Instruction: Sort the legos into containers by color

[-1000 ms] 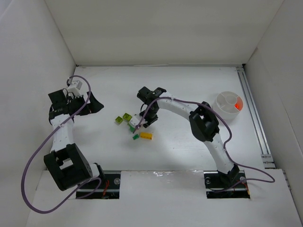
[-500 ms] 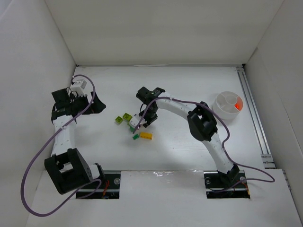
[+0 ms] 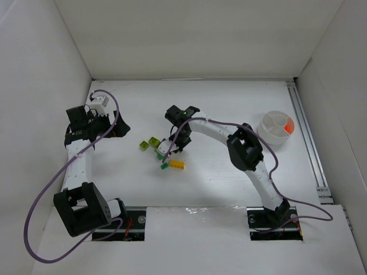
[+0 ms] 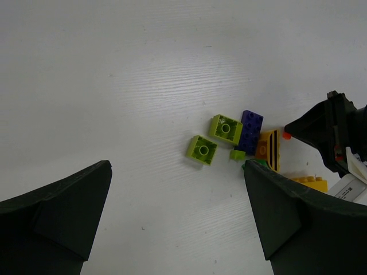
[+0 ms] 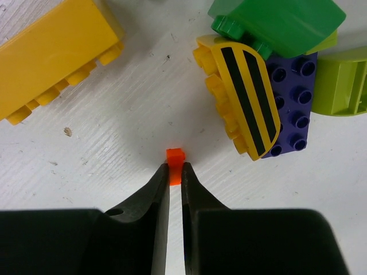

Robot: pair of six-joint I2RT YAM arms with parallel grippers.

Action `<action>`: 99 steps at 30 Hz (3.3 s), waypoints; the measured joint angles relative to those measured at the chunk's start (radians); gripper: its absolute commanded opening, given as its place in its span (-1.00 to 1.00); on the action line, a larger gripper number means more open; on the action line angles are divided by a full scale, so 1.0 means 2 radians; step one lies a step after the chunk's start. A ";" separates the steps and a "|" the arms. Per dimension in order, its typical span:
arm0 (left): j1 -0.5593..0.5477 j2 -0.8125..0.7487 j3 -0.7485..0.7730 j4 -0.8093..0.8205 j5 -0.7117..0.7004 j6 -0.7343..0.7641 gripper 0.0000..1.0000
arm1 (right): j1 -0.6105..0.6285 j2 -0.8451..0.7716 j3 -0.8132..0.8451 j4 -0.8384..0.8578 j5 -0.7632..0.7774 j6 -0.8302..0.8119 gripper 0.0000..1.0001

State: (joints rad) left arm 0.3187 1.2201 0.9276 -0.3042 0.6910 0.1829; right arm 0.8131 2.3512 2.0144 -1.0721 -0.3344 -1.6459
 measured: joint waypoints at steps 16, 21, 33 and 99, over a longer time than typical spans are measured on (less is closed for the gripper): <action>-0.122 0.038 0.023 0.050 -0.055 0.001 1.00 | -0.078 -0.159 -0.067 0.004 -0.053 0.180 -0.88; -0.187 0.094 0.067 0.073 -0.082 -0.006 1.00 | -0.197 -0.288 -0.084 0.028 -0.086 0.309 -0.88; -0.275 0.250 0.215 0.087 -0.113 -0.027 1.00 | -0.505 -0.382 -0.223 0.059 -0.105 0.517 -0.88; -0.252 0.260 0.204 0.114 -0.116 -0.070 1.00 | -0.614 -0.356 -0.258 0.144 -0.082 0.635 -0.31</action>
State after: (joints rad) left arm -0.1844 1.7393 1.3350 -0.0761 0.4591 0.0433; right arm -0.4141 1.6386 1.4975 -0.7841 -0.4992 -0.3767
